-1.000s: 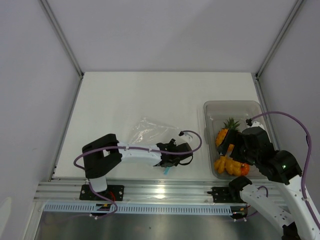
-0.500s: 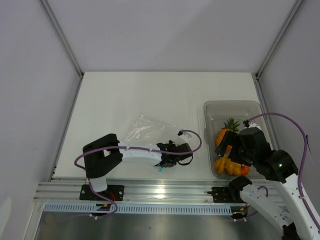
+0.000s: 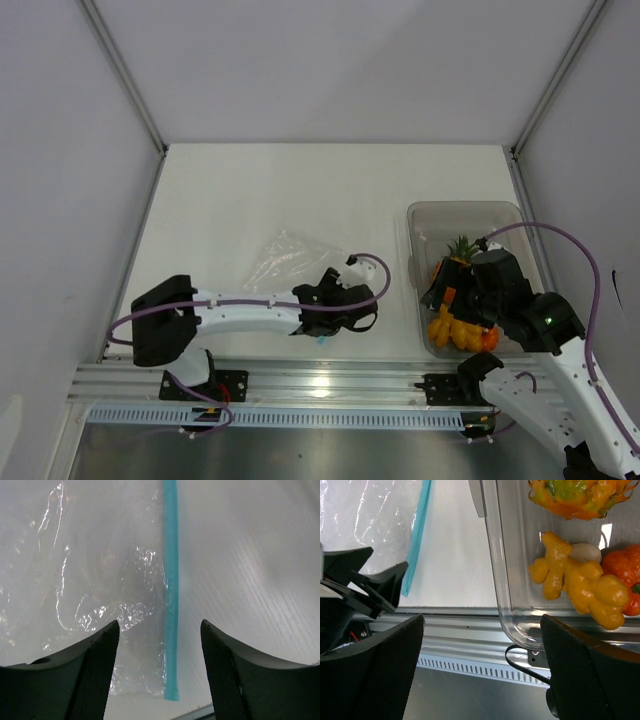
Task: Place the food in the zip-top bag and seal the zipper
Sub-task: Pick up the zipper food storage bag at the center of the board.
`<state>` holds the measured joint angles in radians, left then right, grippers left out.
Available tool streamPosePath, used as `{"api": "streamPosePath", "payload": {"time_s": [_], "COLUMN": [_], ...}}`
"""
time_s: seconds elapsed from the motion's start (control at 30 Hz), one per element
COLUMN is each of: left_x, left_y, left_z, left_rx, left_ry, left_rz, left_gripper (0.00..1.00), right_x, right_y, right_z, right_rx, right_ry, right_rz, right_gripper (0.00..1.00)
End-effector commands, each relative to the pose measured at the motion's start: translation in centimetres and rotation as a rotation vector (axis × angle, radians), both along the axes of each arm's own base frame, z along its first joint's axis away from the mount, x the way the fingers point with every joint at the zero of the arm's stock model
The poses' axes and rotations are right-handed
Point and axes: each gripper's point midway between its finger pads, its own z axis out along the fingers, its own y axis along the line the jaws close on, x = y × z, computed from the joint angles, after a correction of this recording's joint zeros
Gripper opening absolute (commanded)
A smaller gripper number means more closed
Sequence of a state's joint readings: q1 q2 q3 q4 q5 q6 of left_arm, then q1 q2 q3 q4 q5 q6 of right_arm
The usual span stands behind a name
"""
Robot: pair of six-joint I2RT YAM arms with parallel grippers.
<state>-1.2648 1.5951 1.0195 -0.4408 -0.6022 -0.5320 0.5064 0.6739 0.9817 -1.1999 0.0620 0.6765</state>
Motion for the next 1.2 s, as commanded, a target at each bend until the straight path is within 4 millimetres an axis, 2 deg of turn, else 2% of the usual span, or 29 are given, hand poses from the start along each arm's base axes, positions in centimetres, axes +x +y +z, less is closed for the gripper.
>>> {"api": "streamPosePath", "payload": {"time_s": [0.0,0.03,0.07,0.1,0.13,0.17,0.2,0.23,0.43,0.53,0.7,0.87,1.17], "left_x": [-1.7,-1.7,-2.5,-2.6,-2.5,-2.4,-2.2,-2.1,-1.4,-1.0,-0.7,-0.2,0.6], "left_y": [0.8,1.0,0.7,0.2,0.6,-0.3,0.0,0.3,0.4,0.4,0.4,1.2,1.5], "left_z": [-0.9,-0.5,-0.8,-1.5,-1.8,-1.4,-1.8,-2.7,-2.5,-2.8,-3.5,-4.3,-4.4], "left_rx": [0.078,0.117,0.133,0.166,0.205,0.203,0.234,0.274,0.295,0.324,0.346,0.364,0.372], "left_ry": [-0.032,-0.069,-0.078,-0.083,-0.093,-0.106,-0.116,-0.123,-0.178,-0.186,-0.185,-0.176,-0.189], "left_rz": [0.008,0.019,0.008,0.008,0.026,0.033,0.045,0.055,0.065,0.073,0.065,0.075,0.088], "left_gripper": [0.69,0.71,0.75,0.75,0.75,0.75,0.75,0.74,0.66,0.57,0.54,0.5,0.43], "right_x": [0.4,0.4,0.4,0.4,0.4,0.3,0.2,0.2,-0.1,-0.2,-0.3,-0.3,-0.1], "right_y": [0.4,0.4,0.5,0.5,0.5,0.5,0.4,0.3,-0.2,-0.2,-0.2,-0.2,0.1], "right_z": [0.8,0.6,0.6,0.6,0.7,0.8,0.9,1.2,1.7,1.6,1.6,1.7,1.7], "right_rx": [0.02,0.021,0.023,0.022,0.026,0.028,0.027,0.028,0.019,0.024,0.024,0.03,0.043], "right_ry": [-0.034,-0.031,-0.031,-0.03,-0.033,-0.036,-0.038,-0.048,-0.066,-0.062,-0.062,-0.064,-0.063], "right_rz": [0.018,0.018,0.019,0.021,0.023,0.023,0.022,0.02,0.012,0.013,0.013,0.011,0.011], "right_gripper": [0.99,0.99,1.0,0.99,0.99,0.99,0.99,0.99,0.99,0.99,0.99,0.99,0.99]}}
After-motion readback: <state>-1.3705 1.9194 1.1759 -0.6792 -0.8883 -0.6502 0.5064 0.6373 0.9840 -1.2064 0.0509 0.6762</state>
